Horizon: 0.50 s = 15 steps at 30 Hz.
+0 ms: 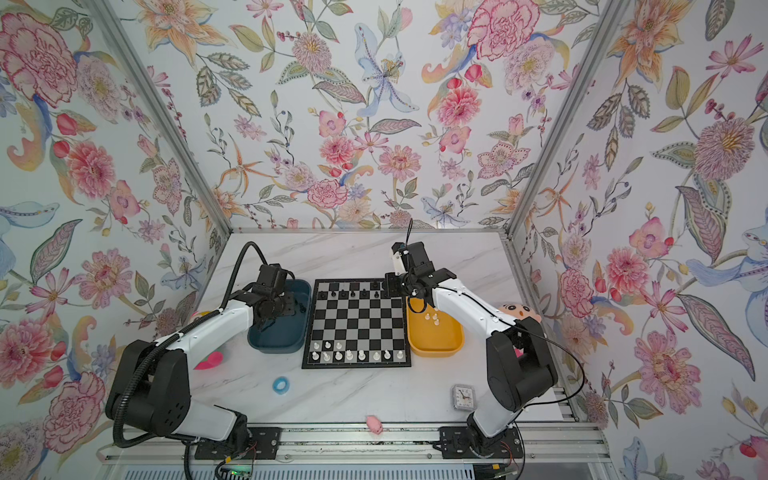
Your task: Set up the chess pieces on the board
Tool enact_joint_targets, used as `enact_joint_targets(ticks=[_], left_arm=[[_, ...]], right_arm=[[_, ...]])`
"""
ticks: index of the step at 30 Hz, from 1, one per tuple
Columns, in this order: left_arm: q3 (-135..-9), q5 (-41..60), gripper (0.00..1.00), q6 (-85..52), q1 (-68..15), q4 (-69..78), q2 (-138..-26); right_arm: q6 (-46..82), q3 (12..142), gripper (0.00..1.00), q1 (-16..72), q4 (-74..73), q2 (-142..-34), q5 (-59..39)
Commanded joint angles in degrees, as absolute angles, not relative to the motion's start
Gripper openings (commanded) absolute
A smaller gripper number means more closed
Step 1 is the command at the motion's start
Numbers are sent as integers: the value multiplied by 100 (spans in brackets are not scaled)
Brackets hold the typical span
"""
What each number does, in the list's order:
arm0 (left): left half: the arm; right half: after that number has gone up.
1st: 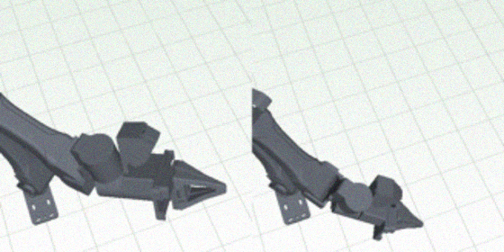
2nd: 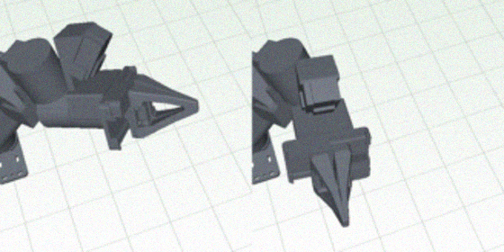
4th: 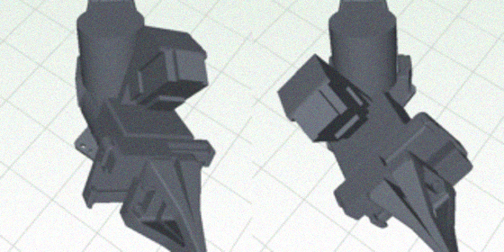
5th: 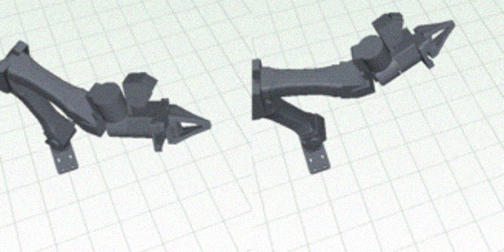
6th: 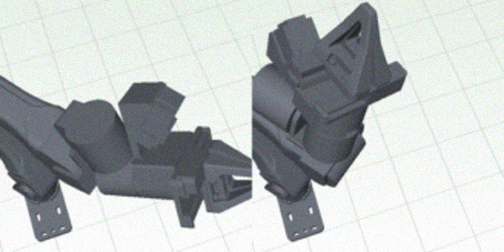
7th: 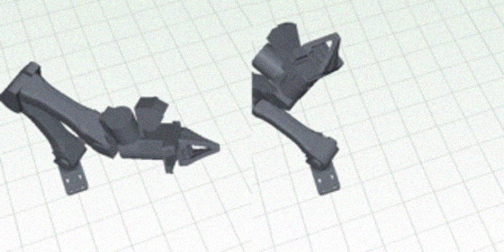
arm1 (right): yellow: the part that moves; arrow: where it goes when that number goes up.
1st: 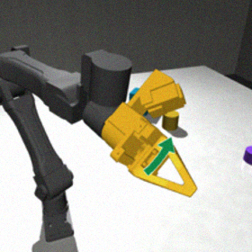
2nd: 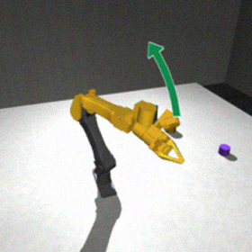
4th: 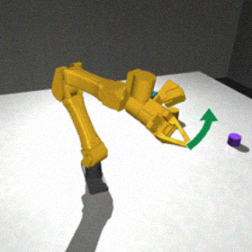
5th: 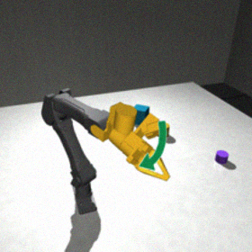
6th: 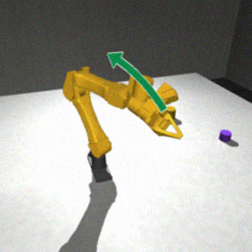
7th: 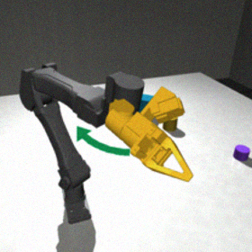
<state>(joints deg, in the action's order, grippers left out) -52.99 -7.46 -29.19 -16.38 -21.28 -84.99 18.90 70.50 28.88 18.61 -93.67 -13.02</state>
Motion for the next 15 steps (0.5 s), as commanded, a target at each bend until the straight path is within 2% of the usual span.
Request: enact_joint_targets(ticks=[1,15], left_arm=[[-5344,-603,32,-2907,-1582,-2007,-8584],[-5432,-459,33,-2894,-1574,-1917,-8904]], right_arm=[[1937,7197,25,2927,1932,-9405,-1215],[1930,7232,25,2918,1934,-9492,-1264]])
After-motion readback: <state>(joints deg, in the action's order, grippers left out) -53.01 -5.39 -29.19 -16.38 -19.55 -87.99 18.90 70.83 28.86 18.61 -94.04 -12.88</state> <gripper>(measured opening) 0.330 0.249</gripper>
